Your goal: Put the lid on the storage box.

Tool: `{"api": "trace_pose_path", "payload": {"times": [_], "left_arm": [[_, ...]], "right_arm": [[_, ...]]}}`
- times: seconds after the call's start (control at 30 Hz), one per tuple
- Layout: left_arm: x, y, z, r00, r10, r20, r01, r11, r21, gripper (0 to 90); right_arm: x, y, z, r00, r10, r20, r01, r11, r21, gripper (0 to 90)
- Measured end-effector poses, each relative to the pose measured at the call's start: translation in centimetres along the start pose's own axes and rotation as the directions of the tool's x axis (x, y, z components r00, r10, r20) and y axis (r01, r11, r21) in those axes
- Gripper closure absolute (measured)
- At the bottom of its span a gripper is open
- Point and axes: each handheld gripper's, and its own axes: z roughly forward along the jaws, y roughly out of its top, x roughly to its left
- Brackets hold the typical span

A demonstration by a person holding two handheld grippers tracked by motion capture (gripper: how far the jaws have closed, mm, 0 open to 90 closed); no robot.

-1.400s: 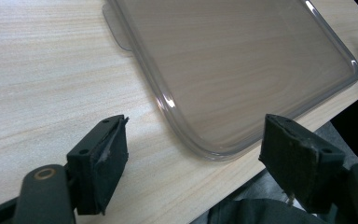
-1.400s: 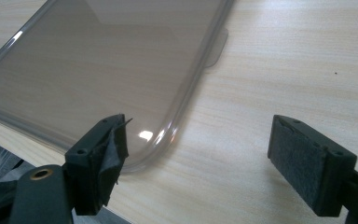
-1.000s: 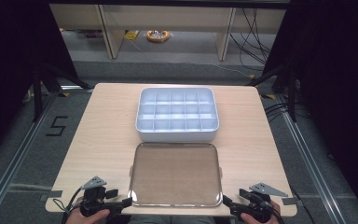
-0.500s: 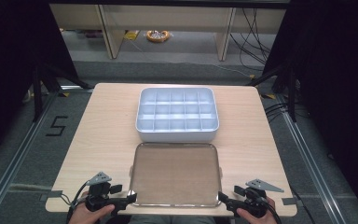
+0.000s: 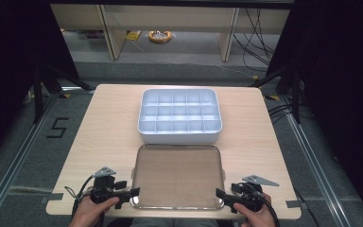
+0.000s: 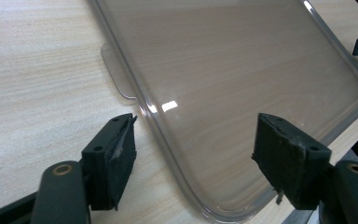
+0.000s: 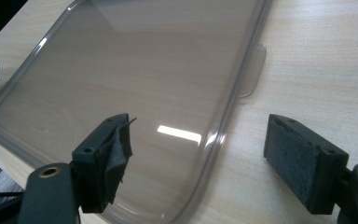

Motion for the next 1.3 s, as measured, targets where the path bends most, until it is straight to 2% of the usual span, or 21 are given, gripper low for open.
{"api": "trace_pose_path", "payload": {"times": [0.1, 0.13, 0.17, 0.2, 0.4, 0.43, 0.53, 0.57, 0.6, 0.63, 0.73, 0.8, 0.93, 0.97, 1.0, 1.13, 1.17, 1.2, 1.23, 1.27, 1.3], "left_arm": [[-0.2, 0.1, 0.4, 0.9999, -0.013, 0.006, 0.013, 0.9999, 0.006, 32.0], [-0.1, 0.2, 0.4, 1.0, 0.003, 0.009, -0.003, 0.9999, 0.014, 32.7], [-0.2, 0.3, 0.5, 0.9999, 0.011, 0.006, -0.011, 0.9997, 0.021, 33.8], [-0.3, 0.3, 0.6, 0.9999, -0.009, 0.01, 0.008, 0.9994, 0.033, 34.9], [0.2, 0.5, 1.2, 0.9998, -0.013, -0.012, 0.014, 0.9991, 0.039, 41.1], [0.5, 0.6, 1.3, 0.9997, 0.006, -0.023, -0.005, 0.9991, 0.042, 43.3], [0.6, 0.6, 1.6, 0.9992, 0.005, -0.039, -0.003, 0.9994, 0.035, 46.9], [0.6, 0.6, 1.6, 0.9992, 0.009, -0.038, -0.008, 0.9993, 0.037, 49.9], [0.6, 0.6, 1.5, 0.9995, 0.022, -0.021, -0.021, 0.9986, 0.049, 49.9], [0.6, 0.6, 1.5, 0.9996, 0.018, -0.02, -0.017, 0.9988, 0.046, 50.7], [0.5, 0.5, 1.6, 0.9994, 0.025, -0.025, -0.023, 0.9988, 0.042, 53.4], [0.3, 0.4, 1.7, 0.9999, 0.005, -0.016, -0.004, 0.9994, 0.034, 54.1], [-0.1, 0.2, 1.8, 0.9992, 0.034, -0.021, -0.033, 0.9988, 0.036, 55.8], [-0.1, 0.1, 1.8, 0.9993, 0.029, -0.024, -0.028, 0.999, 0.034, 55.8], [0.0, 0.1, 1.8, 0.9993, 0.03, -0.023, -0.029, 0.999, 0.035, 55.8], [-0.2, 0.0, 1.7, 0.9991, 0.033, -0.025, -0.032, 0.999, 0.032, 55.7], [-0.2, -0.1, 1.7, 0.999, 0.037, -0.025, -0.036, 0.9989, 0.03, 55.6], [-0.2, -0.1, 1.7, 0.9991, 0.036, -0.023, -0.036, 0.9989, 0.031, 55.3], [-0.2, -0.1, 1.6, 0.9991, 0.037, -0.02, -0.037, 0.9988, 0.031, 54.9], [-0.1, -0.1, 1.6, 0.9991, 0.037, -0.019, -0.037, 0.9989, 0.03, 54.8], [-0.1, -0.1, 1.5, 0.9987, 0.051, -0.007, -0.05, 0.9979, 0.04, 54.7]], "right_arm": [[-0.1, 0.1, 0.1, 1.0, 0.001, -0.002, -0.001, 1.0, 0.006, 24.7], [0.0, 0.1, 0.1, 0.9998, 0.006, -0.019, -0.006, 1.0, -0.003, 24.8], [0.3, 0.1, 0.2, 0.999, 0.04, -0.021, -0.04, 0.999, 0.001, 24.9], [0.0, 0.2, 0.4, 1.0, 0.006, -0.005, -0.006, 1.0, -0.003, 24.9], [0.1, 0.4, 0.8, 1.0, 0.001, -0.009, -0.001, 1.0, 0.015, 25.4], [0.1, 0.5, 0.9, 1.0, 0.002, -0.01, -0.001, 1.0, 0.012, 26.0], [-0.1, 0.5, 1.1, 0.9998, 0.005, -0.021, -0.005, 1.0, 0.004, 26.3], [0.2, 0.5, 0.9, 0.9987, 0.051, -0.007, -0.05, 0.998, 0.028, 27.1], [0.2, 0.5, 0.9, 0.9987, 0.051, -0.007, -0.05, 0.998, 0.028, 27.1], [-0.1, 0.6, 1.0, 0.9998, 0.016, -0.014, -0.016, 1.0, 0.02, 28.3], [-0.2, 0.6, 1.2, 0.9993, 0.031, -0.023, -0.031, 1.0, 0.004, 31.0], [-0.2, 0.7, 1.3, 0.9992, 0.03, -0.026, -0.03, 1.0, 0.008, 33.6], [-0.4, 0.7, 1.5, 0.9977, 0.058, -0.035, -0.058, 0.998, -0.003, 34.2], [-0.5, 0.7, 1.5, 0.9947, 0.093, -0.043, -0.094, 0.995, -0.015, 34.2], [-0.8, 0.5, 1.3, 0.9845, 0.162, -0.068, -0.164, 0.986, -0.023, 35.7], [-1.2, 0.3, 1.2, 0.9739, 0.211, -0.084, -0.214, 0.976, -0.038, 41.3], [-1.0, 0.2, 1.1, 0.9621, 0.259, -0.086, -0.262, 0.965, -0.028, 43.8], [-1.0, 0.1, 1.0, 0.959, 0.27, -0.087, -0.273, 0.962, -0.027, 46.1], [-1.6, 0.0, 1.0, 0.9715, 0.22, -0.087, -0.225, 0.974, -0.04, 48.3], [-1.3, -0.2, 0.8, 0.9471, 0.304, -0.104, -0.308, 0.951, -0.025, 51.8], [-1.8, -0.3, 0.8, 0.9608, 0.26, -0.095, -0.266, 0.963, -0.045, 54.2]]}}
